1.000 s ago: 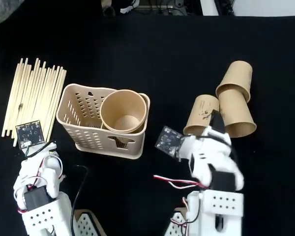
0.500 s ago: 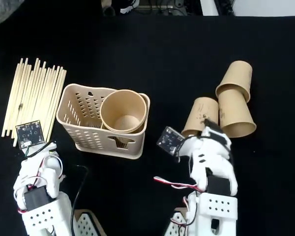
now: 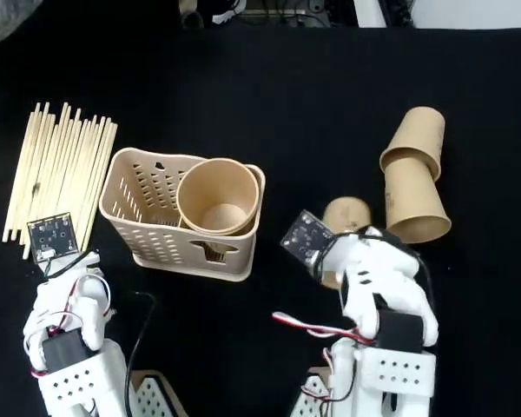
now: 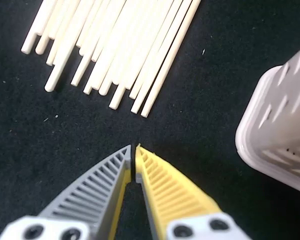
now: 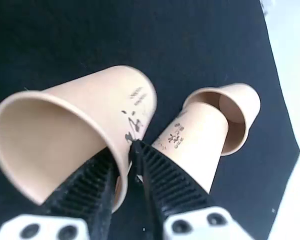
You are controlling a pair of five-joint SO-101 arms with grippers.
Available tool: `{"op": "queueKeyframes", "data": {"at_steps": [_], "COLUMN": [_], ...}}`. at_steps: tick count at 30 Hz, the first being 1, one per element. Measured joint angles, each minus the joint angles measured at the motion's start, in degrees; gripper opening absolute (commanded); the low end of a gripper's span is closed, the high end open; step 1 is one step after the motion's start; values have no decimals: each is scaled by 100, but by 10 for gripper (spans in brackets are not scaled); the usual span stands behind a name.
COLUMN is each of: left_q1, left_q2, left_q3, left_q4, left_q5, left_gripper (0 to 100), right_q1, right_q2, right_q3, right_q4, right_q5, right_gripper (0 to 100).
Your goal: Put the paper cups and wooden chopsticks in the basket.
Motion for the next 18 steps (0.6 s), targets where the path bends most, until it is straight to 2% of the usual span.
{"op": "queueKeyframes", "data": {"at_steps": [5, 13, 18], "left_q1": [0, 0, 0], "left_q2": [0, 0, 0], "left_q3": [0, 0, 0], "left_q4": [0, 0, 0], "left_q5": [0, 0, 0], "left_gripper": [33, 33, 33], "right_q1": [-404, -448, -448], "right_q2": [44, 0, 818], "right_q3": [-835, -2180, -3411], "right_q4": [580, 1292, 1723], "right_q5": [-738, -2040, -2743], "right_gripper": [11, 11, 11]}}
